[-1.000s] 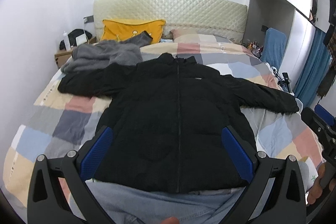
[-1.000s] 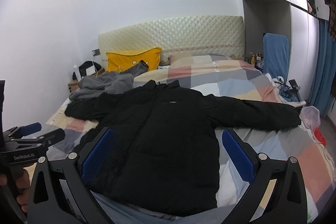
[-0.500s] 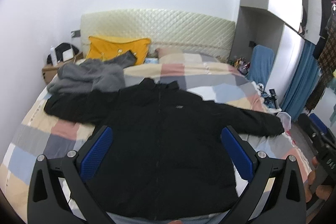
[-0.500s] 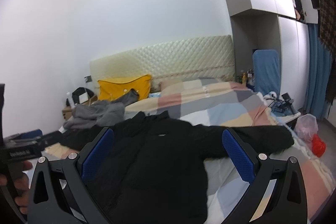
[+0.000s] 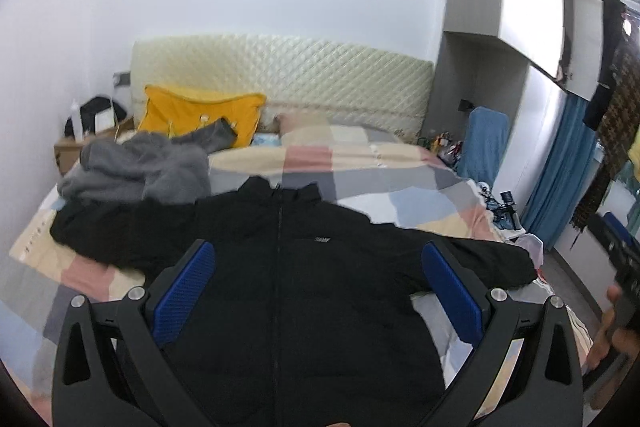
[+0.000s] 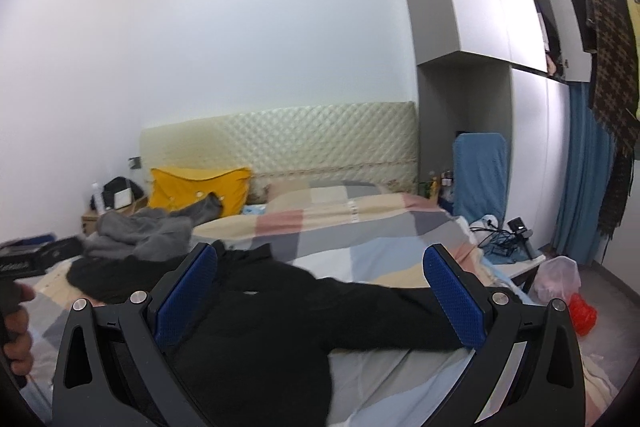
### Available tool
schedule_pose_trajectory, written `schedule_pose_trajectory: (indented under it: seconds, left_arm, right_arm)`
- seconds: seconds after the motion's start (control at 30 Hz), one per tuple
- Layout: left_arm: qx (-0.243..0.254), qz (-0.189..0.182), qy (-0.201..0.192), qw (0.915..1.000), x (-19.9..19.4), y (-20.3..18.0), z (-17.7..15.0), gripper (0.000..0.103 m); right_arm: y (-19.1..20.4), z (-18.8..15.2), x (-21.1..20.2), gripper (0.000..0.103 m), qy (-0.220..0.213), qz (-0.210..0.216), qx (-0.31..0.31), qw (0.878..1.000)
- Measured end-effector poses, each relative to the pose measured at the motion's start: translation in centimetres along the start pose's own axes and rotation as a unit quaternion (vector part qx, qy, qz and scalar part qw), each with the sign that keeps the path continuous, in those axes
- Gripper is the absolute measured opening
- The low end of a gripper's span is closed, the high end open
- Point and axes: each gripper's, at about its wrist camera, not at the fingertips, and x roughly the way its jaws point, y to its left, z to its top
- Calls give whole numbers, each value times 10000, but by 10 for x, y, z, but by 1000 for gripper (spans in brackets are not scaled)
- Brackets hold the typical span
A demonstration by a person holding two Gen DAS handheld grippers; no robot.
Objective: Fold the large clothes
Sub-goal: 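Reach the right tool to the jacket's outstretched sleeve cuff and grasp it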
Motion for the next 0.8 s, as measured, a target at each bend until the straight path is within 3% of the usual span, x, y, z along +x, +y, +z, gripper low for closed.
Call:
schedule_pose_trajectory:
  seconds: [0.2, 0.33, 0.57, 0.7, 0.8]
  left_arm:
    - [-190, 374, 157, 9990, 32, 28, -25, 103]
    - [-11, 683, 127, 9976, 46, 33, -39, 103]
    - [307, 762, 441, 9956, 82, 41, -72, 103]
    - [249, 856, 521, 9947, 99, 57, -81, 103]
    - [180, 935, 541, 9940, 110, 70, -87, 103]
  right_arm:
    - [-52, -16, 43, 103, 59, -349, 544, 9979]
    - [-76, -30, 68, 103, 111, -555, 636, 9964]
    - [-104, -55, 113, 103, 183, -1108, 724, 9910]
    - [-132, -76, 133, 103, 100, -1351, 802, 9875]
    - [-162, -93, 149, 103, 102, -1255, 1217, 9846]
